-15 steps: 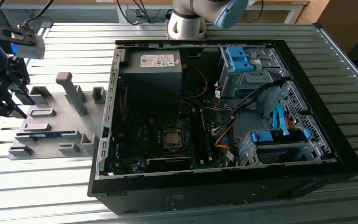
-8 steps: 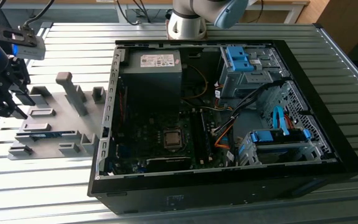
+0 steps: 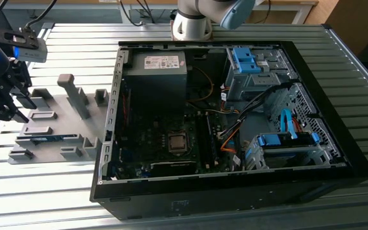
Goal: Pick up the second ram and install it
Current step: 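Pick up the second ram and move it above second insertion slot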
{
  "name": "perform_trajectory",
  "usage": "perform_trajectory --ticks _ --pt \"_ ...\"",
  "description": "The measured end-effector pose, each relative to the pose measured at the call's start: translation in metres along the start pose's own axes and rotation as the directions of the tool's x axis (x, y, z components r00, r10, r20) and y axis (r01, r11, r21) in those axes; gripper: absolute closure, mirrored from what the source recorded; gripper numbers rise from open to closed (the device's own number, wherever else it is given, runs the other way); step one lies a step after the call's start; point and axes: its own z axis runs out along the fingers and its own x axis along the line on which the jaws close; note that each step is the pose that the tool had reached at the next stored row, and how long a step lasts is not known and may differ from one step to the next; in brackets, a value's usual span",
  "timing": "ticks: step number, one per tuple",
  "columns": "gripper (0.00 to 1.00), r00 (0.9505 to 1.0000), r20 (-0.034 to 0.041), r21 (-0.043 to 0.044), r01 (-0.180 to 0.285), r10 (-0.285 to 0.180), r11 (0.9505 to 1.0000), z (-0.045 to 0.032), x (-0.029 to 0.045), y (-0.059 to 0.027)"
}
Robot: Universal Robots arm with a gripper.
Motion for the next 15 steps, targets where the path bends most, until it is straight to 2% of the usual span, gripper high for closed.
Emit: perform_trajectory --ticks 7,15 --pt "0.58 1.0 0.0004 0.0004 0.0 0.0 1.0 0.0011 0.0 -0.0001" --pt "0.58 1.0 0.0001 0.0004 0.0 0.0 1.0 0.0145 0.0056 -0.0009"
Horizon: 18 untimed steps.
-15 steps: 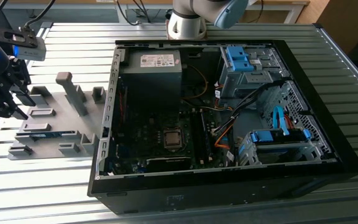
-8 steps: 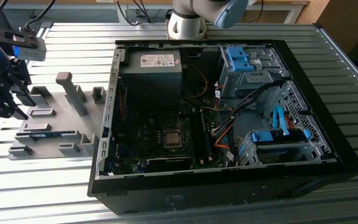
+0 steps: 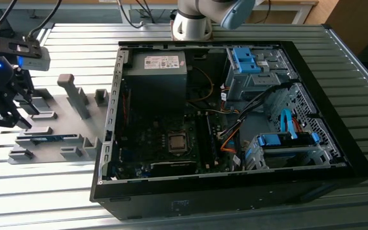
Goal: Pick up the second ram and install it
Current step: 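Pick up the second ram and move it above second insertion slot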
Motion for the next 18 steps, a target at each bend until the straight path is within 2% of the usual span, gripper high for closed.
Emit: perform_trajectory --ticks 5,18 --pt "0.58 0.9987 -0.0008 -0.0005 0.05 -0.05 0.9987 0.0065 0.0004 -0.0002" --pt "0.58 0.9987 -0.0009 -0.0006 0.051 -0.051 0.9987 0.0097 0.0005 -0.0002"
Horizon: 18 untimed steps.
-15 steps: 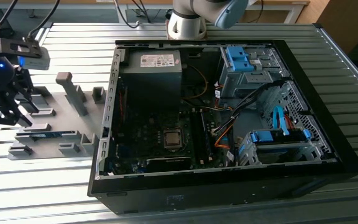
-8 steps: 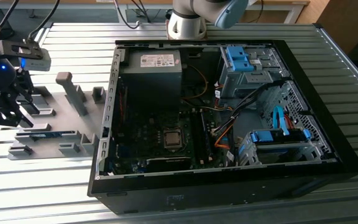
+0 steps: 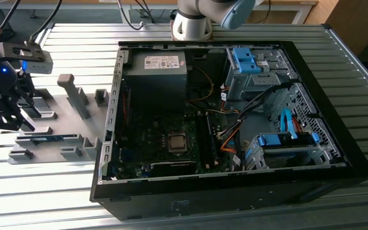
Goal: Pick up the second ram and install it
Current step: 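Pick up the second ram and move it above second insertion slot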
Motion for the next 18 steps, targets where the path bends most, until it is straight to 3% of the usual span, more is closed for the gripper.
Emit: perform_trajectory --ticks 18 --pt "0.58 1.0 0.0001 0.0001 0.0 0.0 1.0 0.0044 0.0001 -0.0001"
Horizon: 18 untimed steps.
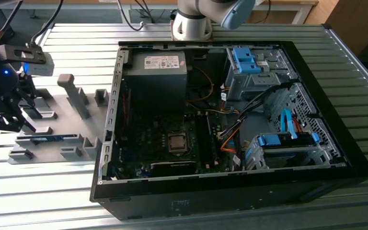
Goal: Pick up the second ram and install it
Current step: 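Pick up the second ram and move it above second insertion slot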
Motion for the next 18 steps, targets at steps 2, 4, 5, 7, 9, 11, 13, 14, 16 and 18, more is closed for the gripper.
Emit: perform_trajectory --ticks 2,4,5,7,9,11,13,14,16,18 --pt "0.58 1.0 0.0 0.0 0.0 0.0 1.0 0.0003 0.0 0.0" --pt "0.58 1.0 -0.0001 0.0 0.0 0.0 1.0 0.0006 0.0 0.0" --pt "0.58 1.0 0.0 0.0 0.0 0.0 1.0 0.0008 0.0 0.0" --pt "0.58 1.0 0.0 0.0 0.0 0.0 1.0 0.0013 0.0 0.0" --pt "0.58 1.0 0.0 0.0 0.0 0.0 1.0 0.0017 0.0 0.0" --pt "0.58 1.0 0.0 -0.0001 0.0 0.0 1.0 0.0022 0.0 0.0" --pt "0.58 1.0 0.0 0.0 0.0 0.0 1.0 0.0022 0.0 0.0" --pt "0.58 1.0 -0.0001 -0.0001 0.0 0.0 1.0 0.0022 0.0 0.0" --pt "0.58 1.0 0.0 -0.0001 0.0 0.0 1.0 0.0023 0.0 0.0" --pt "0.58 1.0 0.0 0.0 0.0 0.0 1.0 0.0023 0.0 0.0"
